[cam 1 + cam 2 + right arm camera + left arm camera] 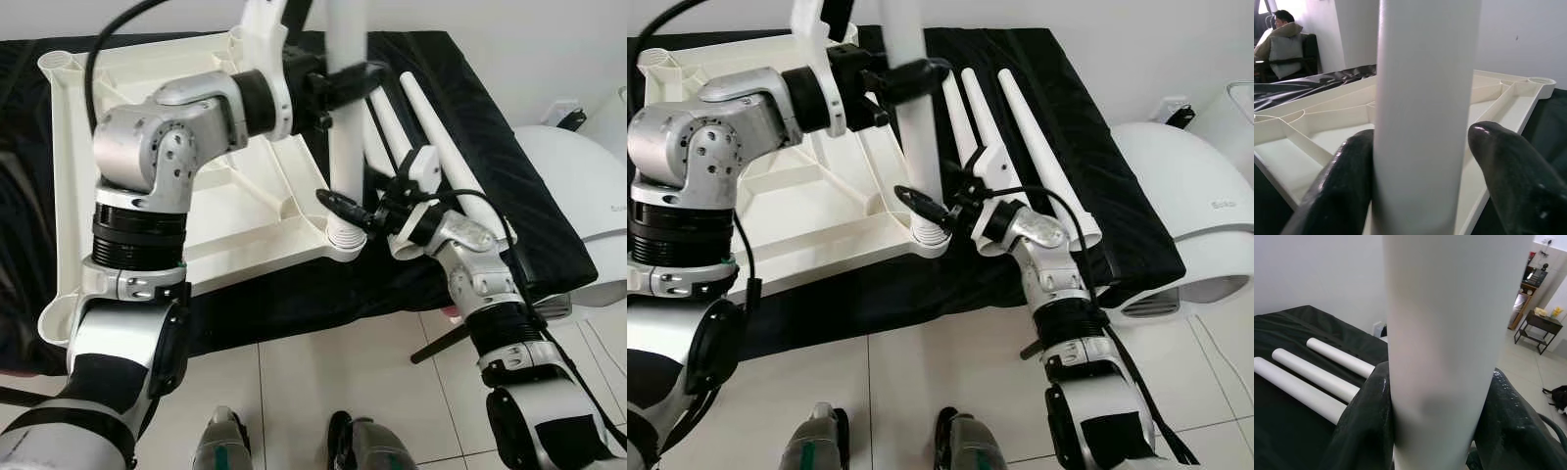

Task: Building children table

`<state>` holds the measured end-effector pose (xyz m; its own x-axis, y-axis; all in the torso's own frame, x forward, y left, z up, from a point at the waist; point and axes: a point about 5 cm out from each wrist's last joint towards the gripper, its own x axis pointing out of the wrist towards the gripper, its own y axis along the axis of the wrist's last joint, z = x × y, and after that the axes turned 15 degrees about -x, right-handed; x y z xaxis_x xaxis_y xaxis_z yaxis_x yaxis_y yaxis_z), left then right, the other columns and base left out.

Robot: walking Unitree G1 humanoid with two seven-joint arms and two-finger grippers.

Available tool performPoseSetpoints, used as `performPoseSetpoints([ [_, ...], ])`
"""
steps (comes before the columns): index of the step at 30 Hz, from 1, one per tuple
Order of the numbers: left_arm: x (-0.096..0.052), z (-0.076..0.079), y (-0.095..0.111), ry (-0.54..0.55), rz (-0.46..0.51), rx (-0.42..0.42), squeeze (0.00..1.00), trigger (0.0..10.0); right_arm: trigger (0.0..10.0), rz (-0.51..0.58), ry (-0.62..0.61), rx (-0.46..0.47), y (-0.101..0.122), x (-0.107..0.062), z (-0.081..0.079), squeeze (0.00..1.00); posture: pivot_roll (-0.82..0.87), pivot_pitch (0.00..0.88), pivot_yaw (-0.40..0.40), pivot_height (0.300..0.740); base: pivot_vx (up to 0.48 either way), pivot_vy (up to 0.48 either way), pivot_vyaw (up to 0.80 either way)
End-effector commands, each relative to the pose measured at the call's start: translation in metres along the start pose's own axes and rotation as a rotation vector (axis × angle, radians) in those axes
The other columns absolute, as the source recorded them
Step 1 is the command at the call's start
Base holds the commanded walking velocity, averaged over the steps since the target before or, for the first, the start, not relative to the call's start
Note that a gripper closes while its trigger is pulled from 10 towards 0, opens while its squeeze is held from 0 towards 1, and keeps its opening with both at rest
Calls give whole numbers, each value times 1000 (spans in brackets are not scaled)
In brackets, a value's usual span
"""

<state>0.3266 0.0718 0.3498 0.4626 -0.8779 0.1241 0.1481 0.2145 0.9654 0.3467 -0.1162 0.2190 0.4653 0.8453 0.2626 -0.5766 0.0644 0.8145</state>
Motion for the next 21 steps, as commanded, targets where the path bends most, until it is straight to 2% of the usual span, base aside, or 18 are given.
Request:
performPoseSetpoints([
  [1,0,1,1,12,8,27,0,10000,10000,-5,-21,-11,2,-1,6,82,86,167,-59,740,0,0,0],
  [3,0,2,2,10,9,29,0,10000,10000,-5,-22,-15,3,0,7,82,86,167,-59,740,0,0,0],
  [4,1,3,2,6,10,35,0,10000,10000,-6,-14,-19,4,1,8,0,86,167,-59,740,0,0,0],
  [13,3,5,5,-6,14,48,0,10000,10000,1,38,9,14,7,13,0,84,168,-62,740,0,0,0],
  [21,4,7,6,-10,17,62,0,10000,10000,4,95,-3,25,12,17,0,84,165,-69,740,0,0,0],
])
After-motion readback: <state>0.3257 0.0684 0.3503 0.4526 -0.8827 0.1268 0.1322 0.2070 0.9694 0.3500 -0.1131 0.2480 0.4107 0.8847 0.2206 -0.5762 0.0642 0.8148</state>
